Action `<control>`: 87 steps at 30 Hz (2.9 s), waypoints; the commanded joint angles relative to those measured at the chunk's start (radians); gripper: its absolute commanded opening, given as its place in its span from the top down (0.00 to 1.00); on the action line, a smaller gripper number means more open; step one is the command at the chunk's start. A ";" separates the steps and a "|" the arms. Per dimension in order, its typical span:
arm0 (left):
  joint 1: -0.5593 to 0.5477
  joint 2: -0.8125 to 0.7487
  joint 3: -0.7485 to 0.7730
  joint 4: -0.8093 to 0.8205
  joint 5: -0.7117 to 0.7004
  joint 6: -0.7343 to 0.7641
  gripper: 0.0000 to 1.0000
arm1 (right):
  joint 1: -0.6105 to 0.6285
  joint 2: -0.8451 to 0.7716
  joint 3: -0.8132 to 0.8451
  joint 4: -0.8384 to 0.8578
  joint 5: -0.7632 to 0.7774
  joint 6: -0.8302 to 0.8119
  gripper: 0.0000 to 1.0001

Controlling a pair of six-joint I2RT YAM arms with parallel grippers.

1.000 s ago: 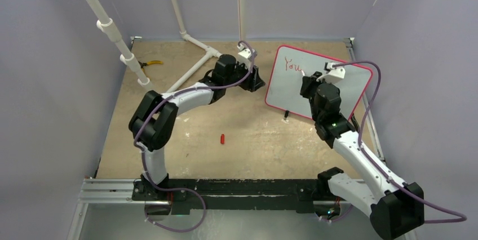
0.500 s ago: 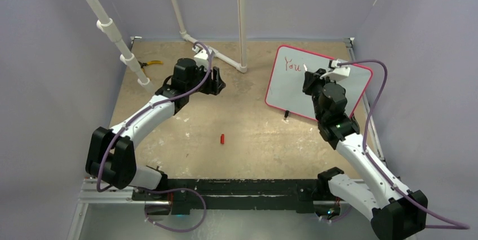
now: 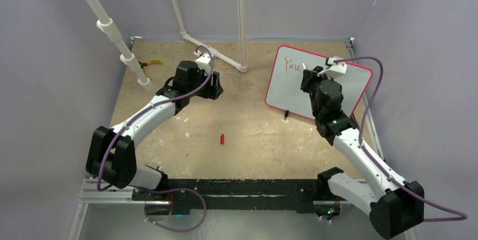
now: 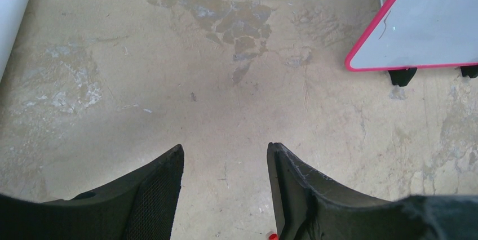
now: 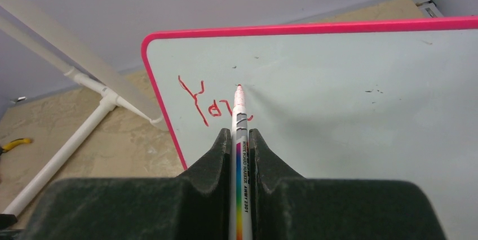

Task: Write a sentence on the whiteboard

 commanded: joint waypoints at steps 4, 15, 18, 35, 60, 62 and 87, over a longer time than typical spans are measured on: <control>-0.002 -0.024 0.008 0.007 -0.006 0.016 0.45 | -0.003 0.006 0.027 0.033 0.065 -0.002 1.00; -0.002 -0.027 0.007 0.006 -0.008 0.017 0.45 | -0.002 0.024 0.007 0.011 0.050 0.011 1.00; -0.002 -0.027 0.007 0.005 -0.005 0.016 0.45 | -0.003 0.018 -0.003 0.007 0.044 0.017 1.00; -0.002 -0.029 0.007 0.005 0.001 0.012 0.45 | -0.002 -0.044 0.013 -0.031 0.050 0.006 1.00; -0.002 -0.026 0.005 0.008 0.002 0.014 0.44 | -0.002 0.011 0.008 -0.016 0.116 0.010 1.00; -0.002 -0.026 0.004 0.008 0.004 0.014 0.44 | -0.002 0.008 0.003 -0.028 0.110 0.015 1.00; -0.003 -0.027 0.004 0.009 0.014 0.009 0.44 | -0.002 -0.005 -0.033 -0.040 0.070 0.074 1.00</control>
